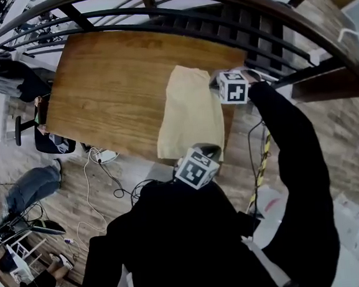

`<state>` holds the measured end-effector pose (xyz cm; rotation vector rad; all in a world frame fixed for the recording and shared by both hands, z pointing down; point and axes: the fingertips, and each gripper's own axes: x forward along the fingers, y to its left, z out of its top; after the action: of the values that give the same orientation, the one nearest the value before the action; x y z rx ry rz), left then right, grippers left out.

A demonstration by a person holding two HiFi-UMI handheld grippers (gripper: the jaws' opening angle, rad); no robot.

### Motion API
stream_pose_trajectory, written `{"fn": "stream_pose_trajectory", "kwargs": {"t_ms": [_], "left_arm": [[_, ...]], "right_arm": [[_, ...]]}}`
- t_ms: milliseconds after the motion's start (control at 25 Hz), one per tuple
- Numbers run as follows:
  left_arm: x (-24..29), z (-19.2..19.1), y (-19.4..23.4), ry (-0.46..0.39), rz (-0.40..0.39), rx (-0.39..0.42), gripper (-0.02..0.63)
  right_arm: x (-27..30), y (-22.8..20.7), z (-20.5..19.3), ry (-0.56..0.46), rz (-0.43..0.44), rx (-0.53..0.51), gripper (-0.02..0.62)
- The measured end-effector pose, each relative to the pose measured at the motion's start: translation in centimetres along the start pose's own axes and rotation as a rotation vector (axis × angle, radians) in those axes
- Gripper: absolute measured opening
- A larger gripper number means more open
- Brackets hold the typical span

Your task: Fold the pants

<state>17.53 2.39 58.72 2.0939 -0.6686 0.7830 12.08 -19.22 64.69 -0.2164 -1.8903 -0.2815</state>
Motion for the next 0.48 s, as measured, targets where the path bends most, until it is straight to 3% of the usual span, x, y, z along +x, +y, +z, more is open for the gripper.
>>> {"fn": "stream_pose_trajectory", "kwargs": {"t_ms": [240,480], "left_arm": [[2.0,0.2,-0.1,0.022,-0.027,-0.015,0.011],[4.9,-1.6,0.0,0.064,-0.059,-0.08,0.011]], "right_arm": [[1.3,1.3,-2.5,0.023,0.017,0.039,0.009],[3.7,2.9,-4.8,0.066,0.022,0.097,0.009]]}}
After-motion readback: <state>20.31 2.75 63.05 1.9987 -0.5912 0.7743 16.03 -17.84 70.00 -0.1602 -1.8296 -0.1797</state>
